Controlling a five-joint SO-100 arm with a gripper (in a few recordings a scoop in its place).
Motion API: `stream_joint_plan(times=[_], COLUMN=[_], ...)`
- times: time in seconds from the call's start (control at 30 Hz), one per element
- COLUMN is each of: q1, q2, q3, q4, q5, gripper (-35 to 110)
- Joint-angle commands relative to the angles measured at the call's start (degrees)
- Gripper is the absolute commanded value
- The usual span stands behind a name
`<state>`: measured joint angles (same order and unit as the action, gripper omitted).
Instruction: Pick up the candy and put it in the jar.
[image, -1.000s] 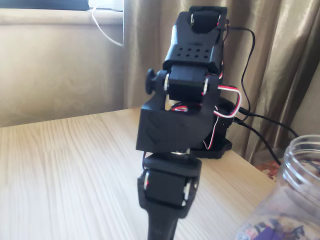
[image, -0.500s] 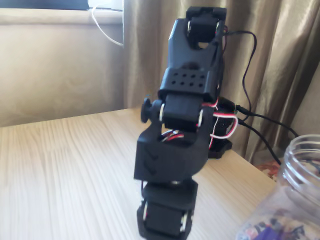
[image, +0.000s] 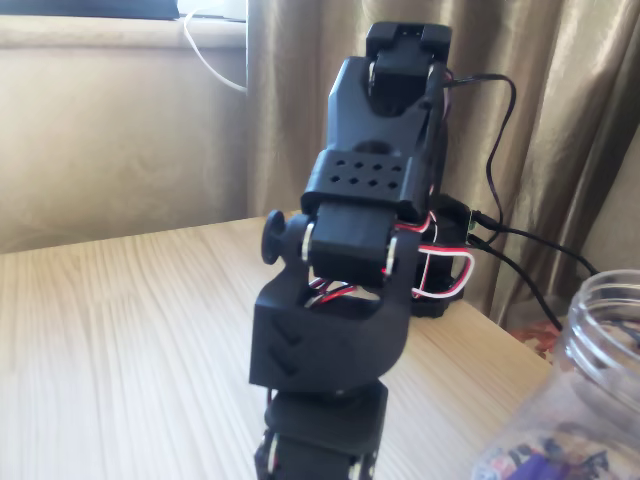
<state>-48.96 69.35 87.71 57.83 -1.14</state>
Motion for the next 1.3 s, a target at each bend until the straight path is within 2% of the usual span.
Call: stream_joint_plan(times=[0.0, 0.27, 0.43, 0.6, 0.83, 1.03, 1.27], q1=[-0.88, -0.18, 1.23, 2.37, 1.67, -4.57, -17.75], q2=[0.88, 5.45, 19.34, 27.51, 32.87, 38.23, 42.71], q3=[-2.64, 0.35, 6.50, 3.25, -13.45, -22.85, -25.31], q4=[1.32, 0.70, -0.35, 6.94, 22.85, 31.11, 32.52], q5=[-0.44, 1.67, 3.69, 4.22, 5.63, 7.82, 11.78], gripper=[3, 0, 0, 0, 0, 0, 0])
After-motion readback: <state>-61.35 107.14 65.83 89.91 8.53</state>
